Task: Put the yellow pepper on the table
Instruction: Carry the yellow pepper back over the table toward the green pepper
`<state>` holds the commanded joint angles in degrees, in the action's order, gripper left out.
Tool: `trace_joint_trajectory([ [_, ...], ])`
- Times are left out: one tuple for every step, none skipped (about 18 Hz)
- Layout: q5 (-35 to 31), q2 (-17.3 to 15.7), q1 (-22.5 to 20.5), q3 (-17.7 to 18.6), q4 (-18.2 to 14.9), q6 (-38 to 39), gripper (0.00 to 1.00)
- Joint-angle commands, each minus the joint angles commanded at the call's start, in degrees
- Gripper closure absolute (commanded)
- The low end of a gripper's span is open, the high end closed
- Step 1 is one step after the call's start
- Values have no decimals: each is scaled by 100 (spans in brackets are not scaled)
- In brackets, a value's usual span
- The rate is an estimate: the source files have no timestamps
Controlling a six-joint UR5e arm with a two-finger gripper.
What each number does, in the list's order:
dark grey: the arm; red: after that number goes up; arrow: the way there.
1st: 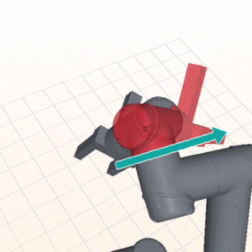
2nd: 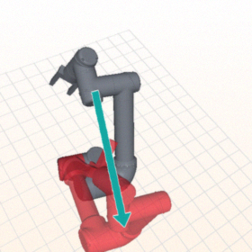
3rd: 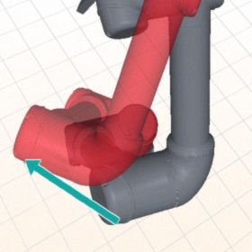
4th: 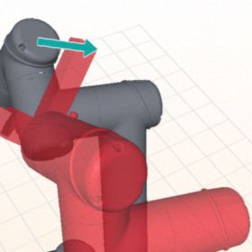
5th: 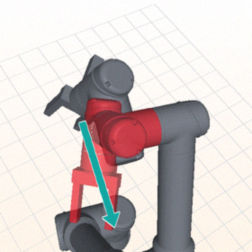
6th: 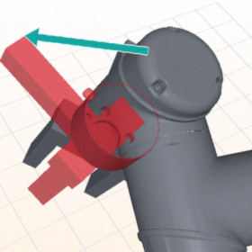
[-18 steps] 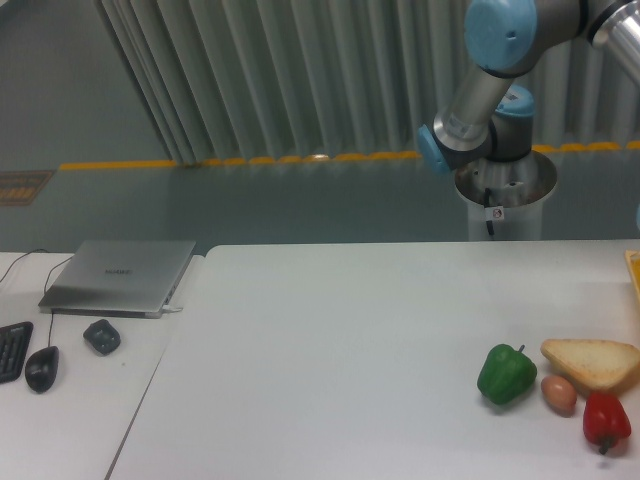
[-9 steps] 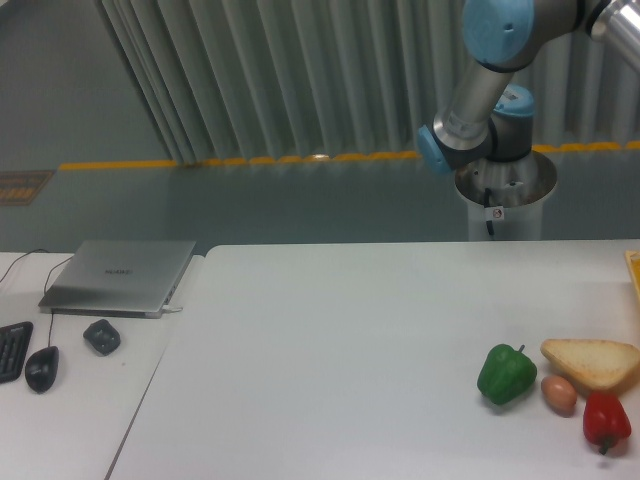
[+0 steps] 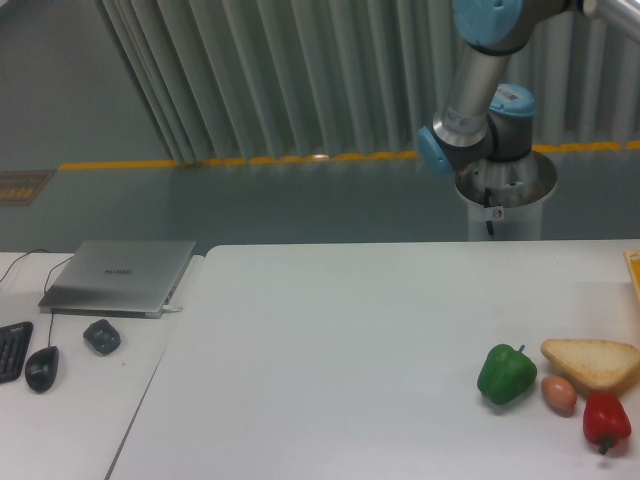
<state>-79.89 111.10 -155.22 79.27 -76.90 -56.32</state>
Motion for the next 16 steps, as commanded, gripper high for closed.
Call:
trace_joint_trajectory([
  [-17,-70,17,114,-44,-211,51],
  [-70,-167,61,237,-97,-535,51],
  [-157,-246,114,351,-184,-939,51],
  [-280,-299,175,457,-281,-1247,51],
  [-412,-352,280,510,-421,-1433,51],
  [-535,-378,447,572,-561,-1461,51],
  [-719,-378,631,598,-632,-1461,51],
  [-982,-370,790,660,-738,-1470,51],
  [-1176,-370,948,704,-834,-1470,51],
  [-1186,-378,1062,765,-888,-1479,51],
  [-1187,-396,1116,853,-923,-1479,51],
  [-1178,-431,1186,949,-932,-1470,51],
  [-1117,-475,1248,985,-932,-1435,51],
  [-968,-484,1274,994,-984,-1426,51],
  [-723,-501,1266,994,-1124,-1435,51],
  [-494,-510,1266,985,-1212,-1435,51],
])
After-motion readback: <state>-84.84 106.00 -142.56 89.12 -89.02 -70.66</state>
